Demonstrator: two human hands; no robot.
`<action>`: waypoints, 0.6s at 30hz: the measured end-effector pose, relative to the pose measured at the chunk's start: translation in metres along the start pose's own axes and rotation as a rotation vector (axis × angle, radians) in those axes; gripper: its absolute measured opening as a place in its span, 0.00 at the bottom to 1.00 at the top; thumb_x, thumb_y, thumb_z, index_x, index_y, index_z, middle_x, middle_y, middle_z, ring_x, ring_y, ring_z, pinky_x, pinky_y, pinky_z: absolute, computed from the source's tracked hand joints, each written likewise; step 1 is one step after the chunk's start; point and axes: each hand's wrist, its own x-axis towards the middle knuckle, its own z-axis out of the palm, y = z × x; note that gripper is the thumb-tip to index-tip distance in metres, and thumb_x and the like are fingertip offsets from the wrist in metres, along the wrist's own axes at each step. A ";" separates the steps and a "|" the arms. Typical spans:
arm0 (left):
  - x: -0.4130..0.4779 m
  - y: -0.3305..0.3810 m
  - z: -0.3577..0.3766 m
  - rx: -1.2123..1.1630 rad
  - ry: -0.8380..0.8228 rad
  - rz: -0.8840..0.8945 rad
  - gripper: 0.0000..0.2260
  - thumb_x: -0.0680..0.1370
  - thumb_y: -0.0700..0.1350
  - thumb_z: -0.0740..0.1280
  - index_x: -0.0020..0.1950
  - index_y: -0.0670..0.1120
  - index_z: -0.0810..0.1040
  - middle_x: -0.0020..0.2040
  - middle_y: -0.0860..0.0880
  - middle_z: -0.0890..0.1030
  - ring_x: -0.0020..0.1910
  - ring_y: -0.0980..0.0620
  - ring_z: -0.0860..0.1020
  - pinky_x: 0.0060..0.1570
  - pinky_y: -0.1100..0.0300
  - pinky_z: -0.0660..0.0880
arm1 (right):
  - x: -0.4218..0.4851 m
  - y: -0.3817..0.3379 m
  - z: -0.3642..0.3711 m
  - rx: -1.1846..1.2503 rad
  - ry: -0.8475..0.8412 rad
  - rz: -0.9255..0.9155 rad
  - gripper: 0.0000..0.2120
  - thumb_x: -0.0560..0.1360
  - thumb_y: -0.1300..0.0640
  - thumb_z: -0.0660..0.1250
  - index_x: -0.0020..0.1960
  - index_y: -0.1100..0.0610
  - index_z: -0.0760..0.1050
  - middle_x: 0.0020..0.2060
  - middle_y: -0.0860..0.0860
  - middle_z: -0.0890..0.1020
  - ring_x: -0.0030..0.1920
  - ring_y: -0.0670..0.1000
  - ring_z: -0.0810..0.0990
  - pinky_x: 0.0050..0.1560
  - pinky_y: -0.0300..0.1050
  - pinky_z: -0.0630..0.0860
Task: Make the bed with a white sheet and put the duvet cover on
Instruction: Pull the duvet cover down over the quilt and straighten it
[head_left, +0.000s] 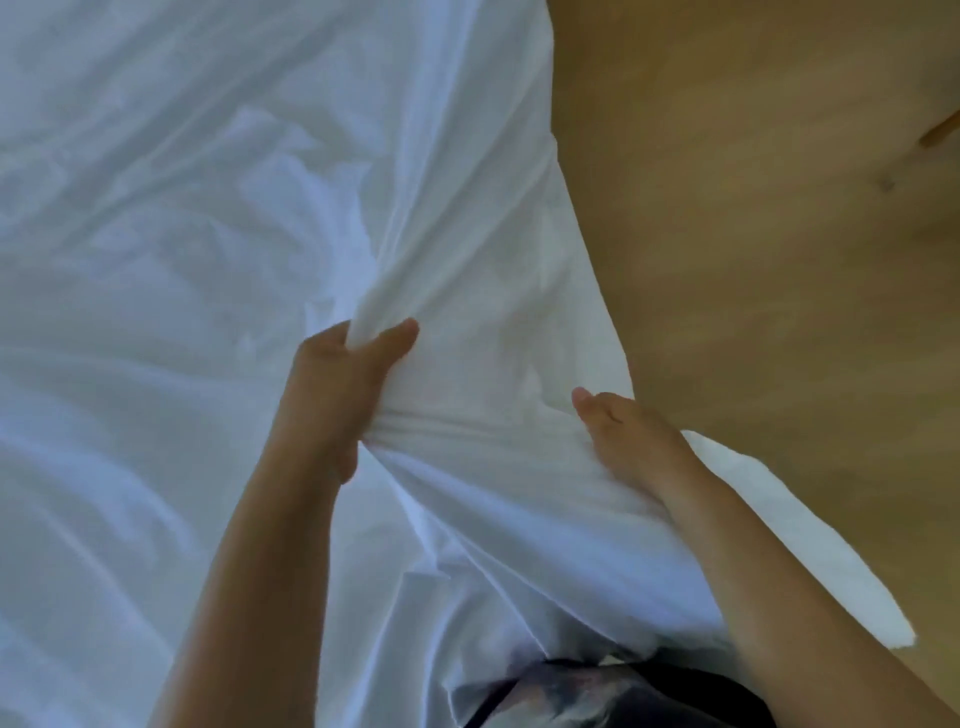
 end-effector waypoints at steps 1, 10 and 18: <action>0.006 -0.011 -0.009 0.149 0.169 0.034 0.11 0.70 0.48 0.72 0.32 0.43 0.78 0.31 0.49 0.80 0.35 0.45 0.79 0.34 0.58 0.73 | 0.002 0.000 0.002 -0.145 -0.063 0.032 0.23 0.77 0.35 0.50 0.49 0.53 0.72 0.47 0.52 0.79 0.51 0.56 0.76 0.45 0.46 0.66; 0.032 -0.091 0.066 0.836 0.088 0.000 0.14 0.80 0.54 0.57 0.52 0.44 0.70 0.51 0.39 0.79 0.53 0.37 0.77 0.43 0.53 0.66 | 0.036 0.001 0.019 -0.414 -0.301 0.015 0.30 0.75 0.36 0.58 0.69 0.55 0.67 0.67 0.53 0.72 0.65 0.56 0.71 0.67 0.50 0.65; 0.030 -0.099 0.071 0.873 0.127 0.079 0.13 0.80 0.52 0.57 0.56 0.43 0.69 0.49 0.44 0.76 0.50 0.40 0.76 0.41 0.54 0.64 | 0.042 0.010 0.027 -0.372 -0.453 0.008 0.20 0.75 0.50 0.66 0.63 0.58 0.72 0.60 0.55 0.77 0.58 0.55 0.76 0.52 0.43 0.71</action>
